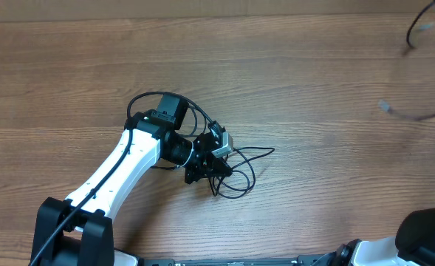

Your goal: Untangle cables

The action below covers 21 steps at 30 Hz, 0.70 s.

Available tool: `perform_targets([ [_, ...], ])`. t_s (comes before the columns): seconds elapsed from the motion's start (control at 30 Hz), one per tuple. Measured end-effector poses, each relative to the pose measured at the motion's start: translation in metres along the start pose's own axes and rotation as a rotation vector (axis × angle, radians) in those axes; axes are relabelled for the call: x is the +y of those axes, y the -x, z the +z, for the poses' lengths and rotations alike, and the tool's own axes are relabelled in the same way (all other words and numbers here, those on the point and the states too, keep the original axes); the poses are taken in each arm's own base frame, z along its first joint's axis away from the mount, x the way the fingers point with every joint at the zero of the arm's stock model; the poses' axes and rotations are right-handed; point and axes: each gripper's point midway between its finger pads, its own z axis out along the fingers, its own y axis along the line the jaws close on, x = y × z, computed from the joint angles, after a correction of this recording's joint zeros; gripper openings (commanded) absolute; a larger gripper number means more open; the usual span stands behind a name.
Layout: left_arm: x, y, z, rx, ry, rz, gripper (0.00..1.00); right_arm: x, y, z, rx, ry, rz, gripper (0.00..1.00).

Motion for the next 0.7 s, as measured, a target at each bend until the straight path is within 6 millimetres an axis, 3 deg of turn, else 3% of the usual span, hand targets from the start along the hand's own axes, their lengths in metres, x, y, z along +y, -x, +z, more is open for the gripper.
perform_targets([
  [0.17, 0.0, 0.0, 0.0, 0.0, 0.001, 0.001, 0.04, -0.05, -0.013, -0.006, 0.003, -0.244, 0.033, 0.04],
  [0.33, 0.002, 0.002, 0.0, -0.005, 0.007, 0.013, 0.04, -0.098, -0.019, -0.026, -0.025, -0.519, 0.039, 0.04],
  [0.53, 0.003, 0.002, 0.0, -0.008, 0.011, 0.011, 0.05, -0.152, -0.021, -0.072, -0.069, -0.903, 0.016, 0.04],
  [0.7, 0.003, 0.003, 0.0, -0.009, 0.011, -0.007, 0.04, -0.175, -0.018, -0.112, -0.116, -1.164, -0.016, 0.04],
])
